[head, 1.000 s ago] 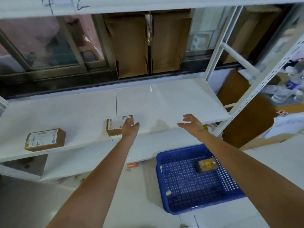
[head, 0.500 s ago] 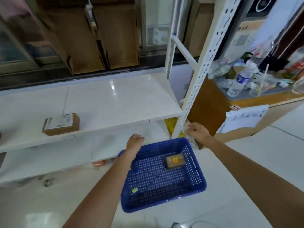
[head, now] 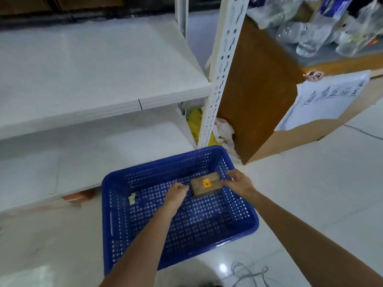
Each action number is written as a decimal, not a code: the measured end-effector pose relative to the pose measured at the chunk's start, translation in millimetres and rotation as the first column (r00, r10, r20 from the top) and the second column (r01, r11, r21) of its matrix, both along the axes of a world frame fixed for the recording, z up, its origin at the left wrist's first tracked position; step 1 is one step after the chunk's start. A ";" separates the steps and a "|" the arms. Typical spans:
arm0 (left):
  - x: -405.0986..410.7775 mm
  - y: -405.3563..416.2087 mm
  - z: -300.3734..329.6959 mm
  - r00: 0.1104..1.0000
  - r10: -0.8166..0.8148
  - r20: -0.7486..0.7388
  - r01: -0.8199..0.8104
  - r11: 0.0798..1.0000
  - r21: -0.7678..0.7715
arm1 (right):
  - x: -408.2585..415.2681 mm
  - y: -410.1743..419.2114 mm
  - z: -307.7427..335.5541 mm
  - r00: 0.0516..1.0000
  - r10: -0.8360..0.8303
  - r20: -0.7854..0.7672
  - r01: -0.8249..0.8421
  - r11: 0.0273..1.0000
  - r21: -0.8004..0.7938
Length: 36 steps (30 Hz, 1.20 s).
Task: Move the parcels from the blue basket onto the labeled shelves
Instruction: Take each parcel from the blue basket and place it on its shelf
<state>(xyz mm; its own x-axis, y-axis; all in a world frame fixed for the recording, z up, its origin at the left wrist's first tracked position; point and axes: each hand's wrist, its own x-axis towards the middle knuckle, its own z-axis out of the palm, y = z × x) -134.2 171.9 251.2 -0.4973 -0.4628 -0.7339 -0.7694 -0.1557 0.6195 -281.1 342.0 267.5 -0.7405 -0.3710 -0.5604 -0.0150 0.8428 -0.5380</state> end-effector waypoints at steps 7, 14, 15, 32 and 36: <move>-49.0 -14.2 -212.5 1.000 -0.022 0.002 0.022 0.999 -0.050 | -39.1 -16.9 -207.4 0.991 0.100 -0.085 -0.092 0.991 0.098; -94.3 -25.2 -336.2 0.989 -0.150 -0.008 0.150 0.987 -0.056 | -74.3 -50.8 -338.7 0.963 0.211 -0.169 -0.180 0.967 0.178; -98.2 -25.2 -343.4 0.985 -0.170 -0.014 0.169 0.984 -0.050 | -75.7 -52.9 -349.3 0.955 0.236 -0.181 -0.198 0.959 0.201; -45.2 -61.6 -336.1 0.994 0.104 -0.017 -0.103 0.994 0.032 | -62.6 -62.4 -332.1 0.986 -0.061 0.157 0.100 0.961 -0.259; -27.5 -63.8 -274.3 0.975 0.207 -0.084 -0.200 0.976 0.088 | -50.9 -70.1 -267.6 0.953 -0.166 0.253 0.259 0.880 -0.397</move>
<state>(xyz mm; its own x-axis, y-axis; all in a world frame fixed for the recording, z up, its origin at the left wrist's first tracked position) -161.7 108.1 -23.1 -0.4658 -0.5043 -0.7271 -0.6566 -0.3539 0.6661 -332.0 272.0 -0.2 -0.7142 -0.4523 -0.5342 0.2882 0.5055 -0.8133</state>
